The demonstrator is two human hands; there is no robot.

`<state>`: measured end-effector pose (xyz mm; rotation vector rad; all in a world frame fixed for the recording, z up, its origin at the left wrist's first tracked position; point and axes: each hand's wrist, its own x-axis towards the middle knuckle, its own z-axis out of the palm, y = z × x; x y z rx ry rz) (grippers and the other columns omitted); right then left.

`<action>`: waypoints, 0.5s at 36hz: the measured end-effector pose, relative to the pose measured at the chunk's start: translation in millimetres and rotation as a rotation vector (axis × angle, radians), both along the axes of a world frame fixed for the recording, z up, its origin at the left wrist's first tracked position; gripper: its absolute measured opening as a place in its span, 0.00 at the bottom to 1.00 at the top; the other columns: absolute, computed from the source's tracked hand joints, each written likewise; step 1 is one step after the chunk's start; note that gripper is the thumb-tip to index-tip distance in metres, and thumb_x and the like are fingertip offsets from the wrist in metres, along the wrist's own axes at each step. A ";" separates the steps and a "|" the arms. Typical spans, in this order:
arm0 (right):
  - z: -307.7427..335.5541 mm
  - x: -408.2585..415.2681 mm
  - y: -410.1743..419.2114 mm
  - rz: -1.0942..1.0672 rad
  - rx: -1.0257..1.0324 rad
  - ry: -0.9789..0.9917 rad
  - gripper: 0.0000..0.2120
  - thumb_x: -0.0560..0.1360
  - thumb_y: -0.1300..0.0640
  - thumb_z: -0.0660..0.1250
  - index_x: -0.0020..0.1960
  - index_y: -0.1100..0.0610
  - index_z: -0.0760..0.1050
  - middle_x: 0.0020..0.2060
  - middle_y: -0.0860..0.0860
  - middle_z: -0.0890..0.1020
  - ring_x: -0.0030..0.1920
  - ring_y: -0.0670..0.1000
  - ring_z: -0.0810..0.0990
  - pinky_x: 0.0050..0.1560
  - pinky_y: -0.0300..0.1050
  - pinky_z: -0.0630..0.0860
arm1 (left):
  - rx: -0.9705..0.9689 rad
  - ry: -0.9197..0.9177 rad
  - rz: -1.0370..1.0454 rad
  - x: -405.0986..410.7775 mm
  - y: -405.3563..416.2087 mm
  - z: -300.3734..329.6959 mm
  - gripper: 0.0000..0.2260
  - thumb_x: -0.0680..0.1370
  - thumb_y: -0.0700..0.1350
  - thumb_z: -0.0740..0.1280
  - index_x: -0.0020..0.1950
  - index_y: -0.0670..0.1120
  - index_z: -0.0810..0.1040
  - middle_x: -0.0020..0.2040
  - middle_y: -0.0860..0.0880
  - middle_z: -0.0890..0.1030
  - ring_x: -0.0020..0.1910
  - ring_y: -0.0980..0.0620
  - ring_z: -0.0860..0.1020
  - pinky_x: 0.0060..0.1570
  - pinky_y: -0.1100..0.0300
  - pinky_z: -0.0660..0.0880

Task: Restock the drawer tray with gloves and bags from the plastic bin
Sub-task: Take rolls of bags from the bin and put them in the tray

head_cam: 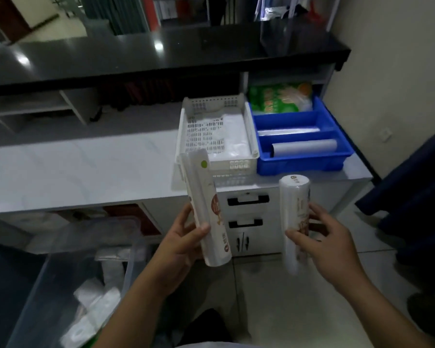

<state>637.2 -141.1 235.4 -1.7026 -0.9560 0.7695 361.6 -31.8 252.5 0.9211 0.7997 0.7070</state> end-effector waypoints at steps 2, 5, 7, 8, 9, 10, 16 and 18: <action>4.4 13.5 6.6 -0.009 0.010 -0.034 0.35 0.68 0.53 0.78 0.72 0.41 0.69 0.57 0.36 0.78 0.53 0.33 0.77 0.44 0.34 0.78 | 0.027 0.032 0.002 12.9 15.0 2.0 0.38 0.68 0.48 0.76 0.75 0.57 0.66 0.62 0.45 0.82 0.62 0.44 0.80 0.53 0.50 0.80; 12.6 32.8 21.2 -0.002 0.025 -0.076 0.34 0.68 0.54 0.77 0.71 0.40 0.69 0.58 0.36 0.77 0.55 0.34 0.77 0.44 0.32 0.78 | 0.084 0.060 -0.018 33.1 38.7 7.2 0.37 0.70 0.46 0.76 0.76 0.56 0.64 0.61 0.47 0.83 0.61 0.46 0.81 0.53 0.54 0.80; 18.3 45.4 33.9 0.011 0.037 -0.094 0.35 0.69 0.56 0.77 0.70 0.37 0.69 0.60 0.35 0.77 0.57 0.34 0.77 0.50 0.35 0.77 | 0.105 0.063 -0.046 46.2 56.8 10.6 0.35 0.71 0.45 0.76 0.75 0.56 0.66 0.60 0.46 0.83 0.60 0.47 0.81 0.53 0.53 0.81; 20.9 52.9 40.6 0.023 0.036 -0.106 0.35 0.69 0.57 0.77 0.70 0.34 0.69 0.60 0.34 0.76 0.57 0.34 0.76 0.51 0.36 0.77 | 0.104 0.068 -0.053 52.7 66.2 11.4 0.34 0.71 0.45 0.75 0.75 0.56 0.66 0.60 0.46 0.83 0.60 0.47 0.81 0.54 0.52 0.80; 23.8 60.0 47.5 0.036 0.033 -0.121 0.35 0.70 0.57 0.77 0.69 0.32 0.68 0.60 0.33 0.76 0.58 0.34 0.76 0.52 0.37 0.77 | 0.101 0.069 -0.056 58.7 76.1 12.0 0.34 0.71 0.45 0.73 0.75 0.56 0.66 0.61 0.47 0.83 0.60 0.47 0.81 0.55 0.50 0.80; 27.3 67.5 55.4 0.046 0.029 -0.143 0.36 0.70 0.57 0.77 0.68 0.30 0.67 0.60 0.32 0.76 0.58 0.33 0.76 0.51 0.36 0.76 | 0.103 0.064 -0.062 65.5 87.6 11.9 0.34 0.71 0.44 0.73 0.75 0.56 0.65 0.62 0.47 0.82 0.60 0.47 0.81 0.55 0.49 0.80; 57.9 115.7 120.5 0.134 -0.035 -0.425 0.37 0.70 0.58 0.76 0.66 0.27 0.65 0.60 0.28 0.73 0.60 0.34 0.74 0.49 0.29 0.76 | 0.124 0.054 -0.100 107.4 161.1 9.6 0.32 0.71 0.50 0.74 0.73 0.63 0.67 0.60 0.49 0.83 0.59 0.49 0.82 0.56 0.45 0.78; 66.1 130.4 143.5 0.165 -0.062 -0.566 0.35 0.70 0.61 0.76 0.69 0.34 0.68 0.61 0.34 0.75 0.61 0.39 0.75 0.56 0.37 0.74 | 0.117 0.059 -0.083 119.5 183.0 8.8 0.32 0.70 0.53 0.76 0.71 0.66 0.69 0.61 0.50 0.83 0.59 0.49 0.82 0.56 0.45 0.78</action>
